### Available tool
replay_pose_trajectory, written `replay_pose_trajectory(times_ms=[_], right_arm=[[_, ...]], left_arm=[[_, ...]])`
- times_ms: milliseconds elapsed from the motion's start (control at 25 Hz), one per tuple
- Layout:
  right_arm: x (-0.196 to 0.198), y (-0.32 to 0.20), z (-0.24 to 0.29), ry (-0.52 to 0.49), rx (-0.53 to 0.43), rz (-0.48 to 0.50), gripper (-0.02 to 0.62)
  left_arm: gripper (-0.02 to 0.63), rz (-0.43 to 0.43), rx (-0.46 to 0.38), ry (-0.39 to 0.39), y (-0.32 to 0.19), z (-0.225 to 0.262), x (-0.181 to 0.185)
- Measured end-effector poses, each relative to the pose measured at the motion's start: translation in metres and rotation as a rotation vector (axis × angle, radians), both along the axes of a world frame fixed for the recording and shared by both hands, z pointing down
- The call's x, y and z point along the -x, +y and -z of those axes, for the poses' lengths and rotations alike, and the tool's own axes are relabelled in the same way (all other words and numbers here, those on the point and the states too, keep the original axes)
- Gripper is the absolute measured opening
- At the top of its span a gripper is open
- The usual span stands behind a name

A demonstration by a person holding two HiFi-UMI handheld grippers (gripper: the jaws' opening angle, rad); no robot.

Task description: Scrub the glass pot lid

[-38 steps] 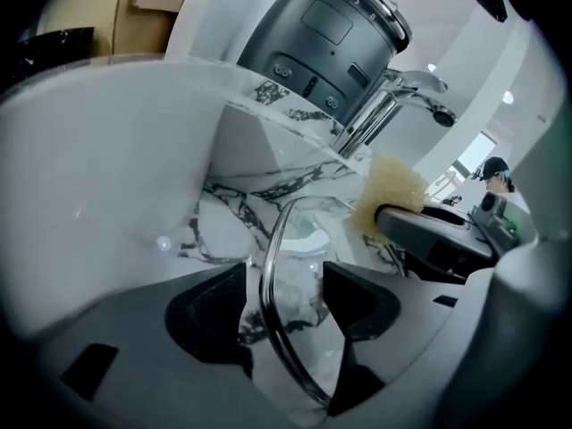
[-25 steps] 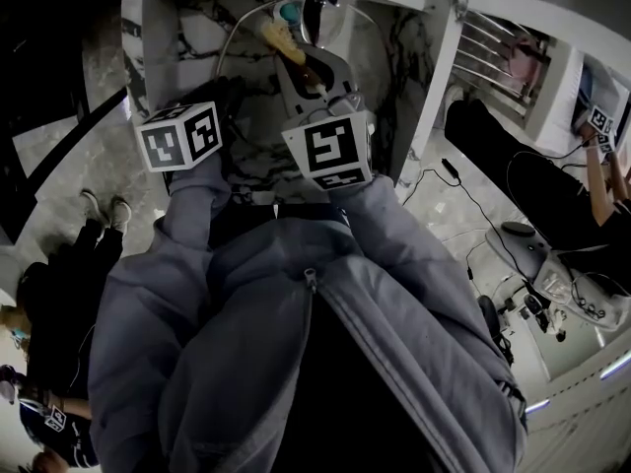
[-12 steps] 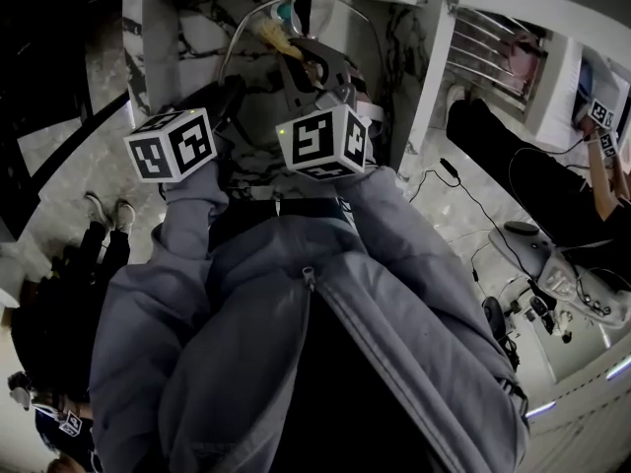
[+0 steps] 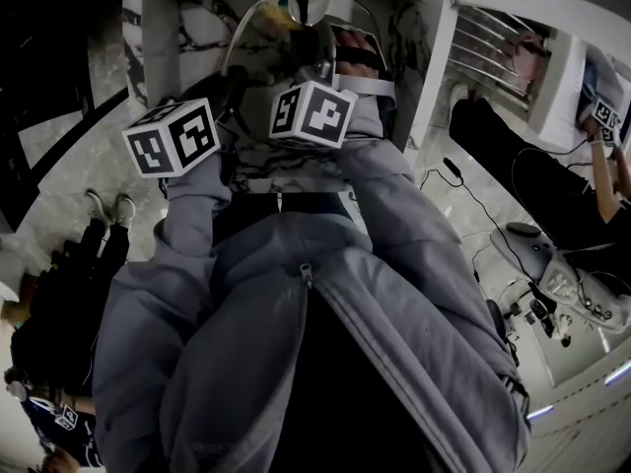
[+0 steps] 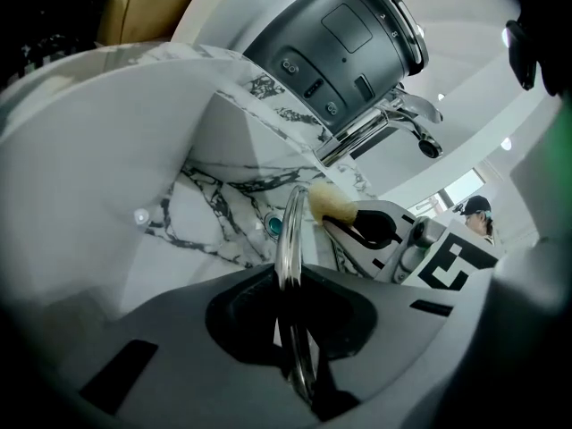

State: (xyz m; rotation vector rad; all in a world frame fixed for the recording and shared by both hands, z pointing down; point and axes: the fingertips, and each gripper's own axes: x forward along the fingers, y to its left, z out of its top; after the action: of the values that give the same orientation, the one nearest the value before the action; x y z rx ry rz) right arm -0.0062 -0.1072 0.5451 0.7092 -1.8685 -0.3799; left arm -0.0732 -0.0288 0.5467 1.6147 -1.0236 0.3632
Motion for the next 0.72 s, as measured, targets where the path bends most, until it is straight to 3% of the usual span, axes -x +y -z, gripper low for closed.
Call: replay_pose_trajectory(times_ms=[360, 720], right_arm=[[0.005, 0.001, -0.013, 0.093, 0.034, 0.066, 0.051], [0.016, 0.034, -0.013, 0.166, 0.058, 0.178, 0.051]], left_arm=[[0.041, -0.006, -0.006, -0.015, 0.002, 0.001, -0.002], [0.041, -0.003, -0.016, -0.03, 0.003, 0.005, -0.004]])
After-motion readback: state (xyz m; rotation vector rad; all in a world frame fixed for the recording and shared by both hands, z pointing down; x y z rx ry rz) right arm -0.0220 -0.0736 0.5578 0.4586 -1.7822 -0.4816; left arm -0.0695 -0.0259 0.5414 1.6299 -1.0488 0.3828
